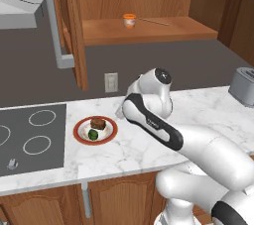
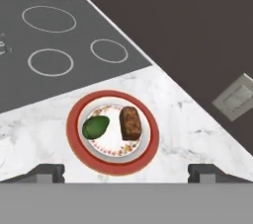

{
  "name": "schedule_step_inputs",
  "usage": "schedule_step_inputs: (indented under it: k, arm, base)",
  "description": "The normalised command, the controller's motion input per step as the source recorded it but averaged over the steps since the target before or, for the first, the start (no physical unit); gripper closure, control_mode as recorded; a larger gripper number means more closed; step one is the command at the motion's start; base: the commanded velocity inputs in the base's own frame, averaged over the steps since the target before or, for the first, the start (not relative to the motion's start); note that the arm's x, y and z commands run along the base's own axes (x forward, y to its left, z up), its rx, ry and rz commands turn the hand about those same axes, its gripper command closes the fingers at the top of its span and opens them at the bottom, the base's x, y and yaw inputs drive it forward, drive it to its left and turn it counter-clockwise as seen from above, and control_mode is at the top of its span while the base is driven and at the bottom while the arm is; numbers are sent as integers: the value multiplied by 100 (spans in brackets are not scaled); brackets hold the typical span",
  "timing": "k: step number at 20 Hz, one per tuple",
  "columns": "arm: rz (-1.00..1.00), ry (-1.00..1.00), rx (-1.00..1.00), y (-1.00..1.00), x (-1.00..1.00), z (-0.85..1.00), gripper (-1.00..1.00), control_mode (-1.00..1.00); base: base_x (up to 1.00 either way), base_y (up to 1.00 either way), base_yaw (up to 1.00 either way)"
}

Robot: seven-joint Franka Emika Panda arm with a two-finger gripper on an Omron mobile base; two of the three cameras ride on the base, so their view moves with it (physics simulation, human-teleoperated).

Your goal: Pick the avocado and bread from the counter and place them on the plate. Then pick the jam from the cabinet and place it next to the plate. Lastly close the cabinet door.

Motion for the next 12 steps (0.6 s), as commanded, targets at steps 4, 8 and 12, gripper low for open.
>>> schedule_step_inputs:
  k: [4,8,12]
  arm:
    - [-14,-1,6,-18,-26,100,-100,-100]
    - [-18,0,5,-21,-23,97,-100,-100]
    - [-23,0,7,-26,-17,80,-100,-100]
  base:
    - [0,0,0]
    - [0,0,0]
    - [0,0,0]
